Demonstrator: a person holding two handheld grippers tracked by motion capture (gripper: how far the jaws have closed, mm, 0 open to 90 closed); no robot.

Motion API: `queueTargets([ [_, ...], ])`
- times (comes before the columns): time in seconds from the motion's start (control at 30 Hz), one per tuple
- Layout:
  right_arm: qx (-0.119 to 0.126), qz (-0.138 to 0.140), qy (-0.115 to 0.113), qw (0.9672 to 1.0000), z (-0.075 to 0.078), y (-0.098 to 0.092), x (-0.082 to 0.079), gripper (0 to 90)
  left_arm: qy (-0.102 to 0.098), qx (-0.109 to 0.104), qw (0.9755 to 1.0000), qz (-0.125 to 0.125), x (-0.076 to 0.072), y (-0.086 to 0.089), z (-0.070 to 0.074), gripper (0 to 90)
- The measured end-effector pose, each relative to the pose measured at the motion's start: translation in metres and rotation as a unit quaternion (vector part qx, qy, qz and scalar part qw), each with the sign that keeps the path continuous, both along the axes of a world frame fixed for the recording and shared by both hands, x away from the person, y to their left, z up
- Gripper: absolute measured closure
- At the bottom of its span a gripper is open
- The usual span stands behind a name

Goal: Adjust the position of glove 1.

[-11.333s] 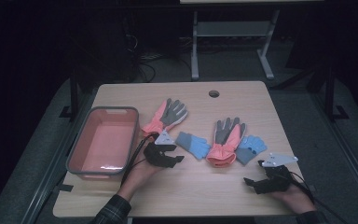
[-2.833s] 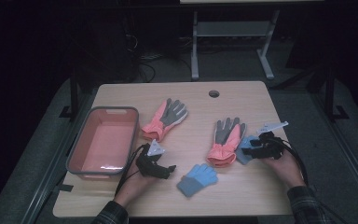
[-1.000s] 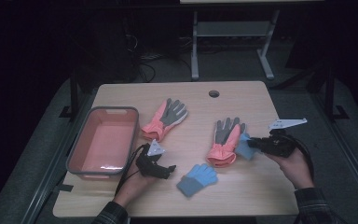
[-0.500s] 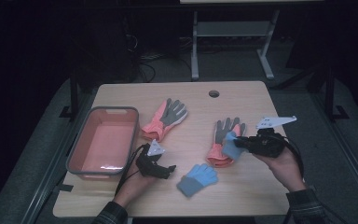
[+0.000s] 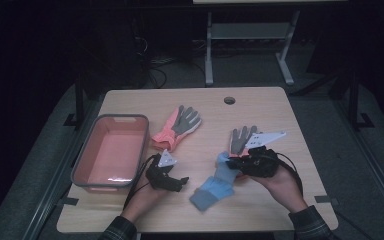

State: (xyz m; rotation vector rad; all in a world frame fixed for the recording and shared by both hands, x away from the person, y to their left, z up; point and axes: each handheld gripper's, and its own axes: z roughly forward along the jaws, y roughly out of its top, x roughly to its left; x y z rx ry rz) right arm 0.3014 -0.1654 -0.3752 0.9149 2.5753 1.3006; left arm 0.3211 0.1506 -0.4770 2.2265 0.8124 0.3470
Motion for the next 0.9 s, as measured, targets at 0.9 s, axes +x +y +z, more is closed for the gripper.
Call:
queueTargets([
  [0.9,-0.016,0.01,0.042,0.999,-0.036,0.055,-0.022,80.2,-0.003,-0.002,1.0,0.001,0.0,0.0,-0.001,12.7],
])
